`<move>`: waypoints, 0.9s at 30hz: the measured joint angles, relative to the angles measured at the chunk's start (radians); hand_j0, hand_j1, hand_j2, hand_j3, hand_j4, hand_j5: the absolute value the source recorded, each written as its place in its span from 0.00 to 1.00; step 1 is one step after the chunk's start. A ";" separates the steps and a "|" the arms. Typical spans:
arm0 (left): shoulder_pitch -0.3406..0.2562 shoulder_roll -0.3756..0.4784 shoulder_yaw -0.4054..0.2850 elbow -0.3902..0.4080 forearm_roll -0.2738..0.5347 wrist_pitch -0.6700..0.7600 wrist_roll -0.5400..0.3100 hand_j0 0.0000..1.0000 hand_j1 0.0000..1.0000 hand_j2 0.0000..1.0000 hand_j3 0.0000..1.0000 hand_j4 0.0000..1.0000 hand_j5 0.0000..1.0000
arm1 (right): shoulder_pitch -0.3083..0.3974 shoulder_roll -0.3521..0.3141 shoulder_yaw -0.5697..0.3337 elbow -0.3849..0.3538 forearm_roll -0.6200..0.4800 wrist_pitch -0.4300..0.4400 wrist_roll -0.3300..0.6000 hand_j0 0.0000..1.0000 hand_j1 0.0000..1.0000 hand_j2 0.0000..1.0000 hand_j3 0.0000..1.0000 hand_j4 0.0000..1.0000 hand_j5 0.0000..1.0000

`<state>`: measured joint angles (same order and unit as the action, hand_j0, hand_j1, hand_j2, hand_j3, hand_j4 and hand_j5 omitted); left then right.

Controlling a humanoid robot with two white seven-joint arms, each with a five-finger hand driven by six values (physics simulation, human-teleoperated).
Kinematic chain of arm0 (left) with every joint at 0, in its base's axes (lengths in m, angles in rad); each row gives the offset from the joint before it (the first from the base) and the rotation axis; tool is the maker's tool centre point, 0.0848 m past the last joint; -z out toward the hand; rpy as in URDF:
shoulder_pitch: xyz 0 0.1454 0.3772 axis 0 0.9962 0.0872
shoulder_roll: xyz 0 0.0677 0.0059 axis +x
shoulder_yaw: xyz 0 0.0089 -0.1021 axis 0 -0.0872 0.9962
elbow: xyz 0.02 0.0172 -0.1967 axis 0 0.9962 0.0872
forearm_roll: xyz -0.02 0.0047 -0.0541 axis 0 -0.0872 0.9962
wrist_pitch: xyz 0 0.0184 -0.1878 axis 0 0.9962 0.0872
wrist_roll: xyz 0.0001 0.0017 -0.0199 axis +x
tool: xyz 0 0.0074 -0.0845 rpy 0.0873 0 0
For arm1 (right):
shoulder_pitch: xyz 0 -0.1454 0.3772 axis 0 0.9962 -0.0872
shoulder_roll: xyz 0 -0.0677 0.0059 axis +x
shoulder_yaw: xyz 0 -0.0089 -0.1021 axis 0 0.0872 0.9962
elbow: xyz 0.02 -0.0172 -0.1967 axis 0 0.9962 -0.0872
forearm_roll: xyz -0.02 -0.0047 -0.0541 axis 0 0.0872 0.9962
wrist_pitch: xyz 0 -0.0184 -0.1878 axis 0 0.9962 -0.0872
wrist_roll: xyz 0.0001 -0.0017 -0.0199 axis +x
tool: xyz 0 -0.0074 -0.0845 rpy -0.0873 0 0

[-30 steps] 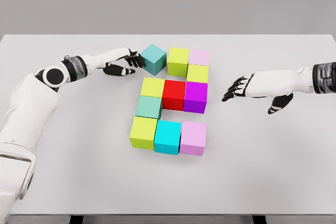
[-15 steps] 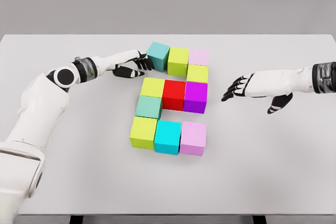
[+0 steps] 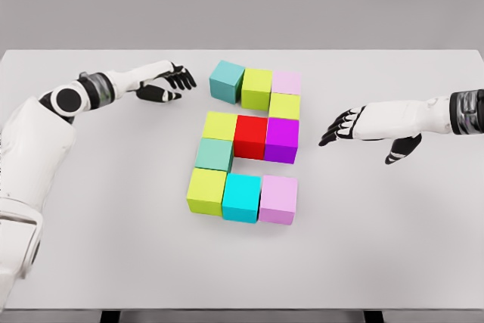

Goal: Assemble the squares on the desktop into the number 2

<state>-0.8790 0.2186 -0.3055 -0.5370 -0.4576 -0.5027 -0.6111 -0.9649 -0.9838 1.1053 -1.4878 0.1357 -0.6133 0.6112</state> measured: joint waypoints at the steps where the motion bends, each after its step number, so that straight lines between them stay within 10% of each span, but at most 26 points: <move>1: -0.003 -0.005 -0.001 0.004 -0.006 0.002 0.000 0.57 0.57 0.57 0.57 0.57 0.57 | 0.000 0.000 0.000 0.000 0.000 0.000 0.000 1.00 1.00 1.00 1.00 1.00 1.00; 27: -0.066 -0.069 -0.015 0.068 -0.091 0.097 0.023 0.56 0.56 0.56 0.56 0.56 0.56 | -0.002 -0.002 -0.011 0.000 0.000 0.000 0.000 1.00 1.00 1.00 1.00 1.00 1.00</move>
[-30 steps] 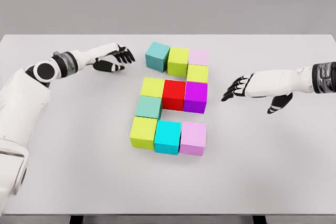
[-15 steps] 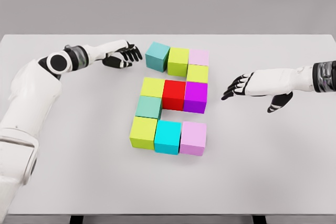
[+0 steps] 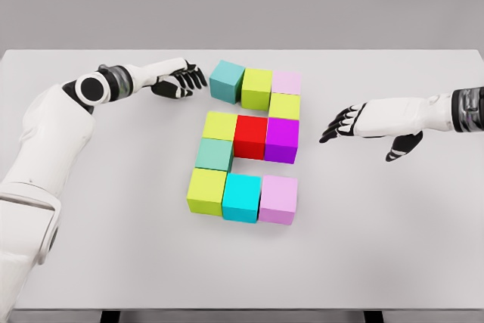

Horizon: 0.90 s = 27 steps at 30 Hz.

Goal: Assemble the squares on the desktop into the number 2

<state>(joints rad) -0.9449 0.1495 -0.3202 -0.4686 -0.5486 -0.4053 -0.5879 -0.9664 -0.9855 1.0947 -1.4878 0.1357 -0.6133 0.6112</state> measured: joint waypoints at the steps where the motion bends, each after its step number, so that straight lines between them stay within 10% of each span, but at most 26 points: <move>1: -0.002 0.000 0.000 0.000 0.000 0.005 0.002 0.56 0.56 0.56 0.56 0.56 0.56 | 0.000 0.000 0.000 0.000 0.000 0.000 0.000 1.00 1.00 1.00 1.00 1.00 1.00; 27: -0.002 -0.015 -0.034 -0.016 0.004 0.007 0.009 0.68 0.68 0.68 0.68 0.68 0.68 | 0.000 0.002 -0.001 0.000 0.000 0.000 0.000 1.00 1.00 1.00 1.00 1.00 1.00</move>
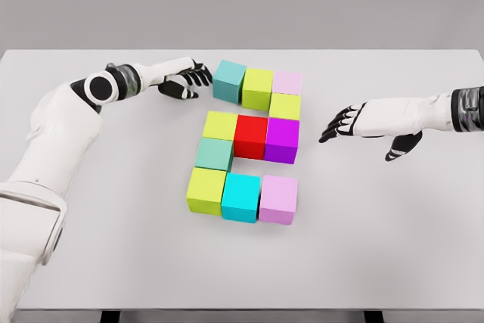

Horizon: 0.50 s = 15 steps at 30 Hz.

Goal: Assemble the squares on the desktop into the number 2

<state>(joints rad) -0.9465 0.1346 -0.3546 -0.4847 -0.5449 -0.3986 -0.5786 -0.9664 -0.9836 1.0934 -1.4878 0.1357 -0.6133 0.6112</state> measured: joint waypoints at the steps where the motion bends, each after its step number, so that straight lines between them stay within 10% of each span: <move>1: 0.002 0.001 0.000 -0.004 0.001 -0.003 -0.008 0.68 0.68 0.68 0.68 0.68 0.68 | 0.000 0.000 0.000 0.000 0.000 0.000 0.000 1.00 1.00 1.00 1.00 1.00 1.00; 12: 0.002 0.009 0.002 -0.013 0.001 -0.025 -0.032 0.69 0.69 0.69 0.69 0.69 0.69 | 0.000 0.001 0.000 0.000 0.000 0.000 0.000 1.00 1.00 1.00 1.00 1.00 1.00; 14: -0.002 0.011 0.004 -0.013 0.002 -0.025 -0.032 1.00 1.00 1.00 1.00 1.00 1.00 | 0.000 0.001 0.000 0.000 0.000 0.000 0.000 1.00 1.00 1.00 1.00 1.00 1.00; 15: -0.005 0.013 0.006 -0.013 0.002 -0.025 -0.032 1.00 1.00 1.00 1.00 1.00 1.00 | -0.002 0.001 0.000 0.000 0.000 0.000 0.000 1.00 1.00 1.00 1.00 1.00 1.00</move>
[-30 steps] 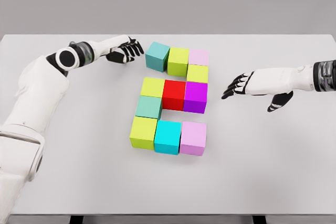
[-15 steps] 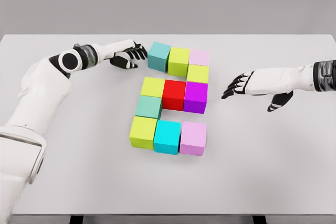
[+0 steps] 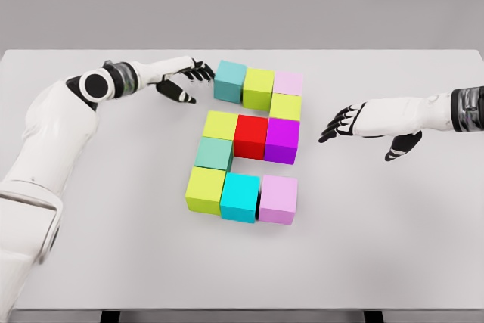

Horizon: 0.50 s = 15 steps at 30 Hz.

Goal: Assemble the squares on the desktop into the number 2

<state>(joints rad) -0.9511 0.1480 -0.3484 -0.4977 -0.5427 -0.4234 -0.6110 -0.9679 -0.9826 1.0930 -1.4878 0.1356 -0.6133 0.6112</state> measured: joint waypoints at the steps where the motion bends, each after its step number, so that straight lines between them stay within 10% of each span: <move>1: 0.000 0.008 0.002 0.000 0.001 0.000 0.000 1.00 1.00 1.00 1.00 1.00 1.00 | 0.002 0.000 -0.001 0.000 0.000 0.000 0.000 1.00 1.00 1.00 1.00 1.00 1.00; 15: 0.155 0.268 -0.016 -0.229 0.242 -0.172 0.000 1.00 1.00 1.00 1.00 1.00 1.00 | 0.002 -0.004 -0.012 0.000 0.000 0.000 0.000 1.00 1.00 1.00 1.00 1.00 1.00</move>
<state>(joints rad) -0.7961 0.4161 -0.3645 -0.7271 -0.3005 -0.5952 -0.6112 -0.9664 -0.9871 1.0809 -1.4878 0.1357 -0.6133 0.6112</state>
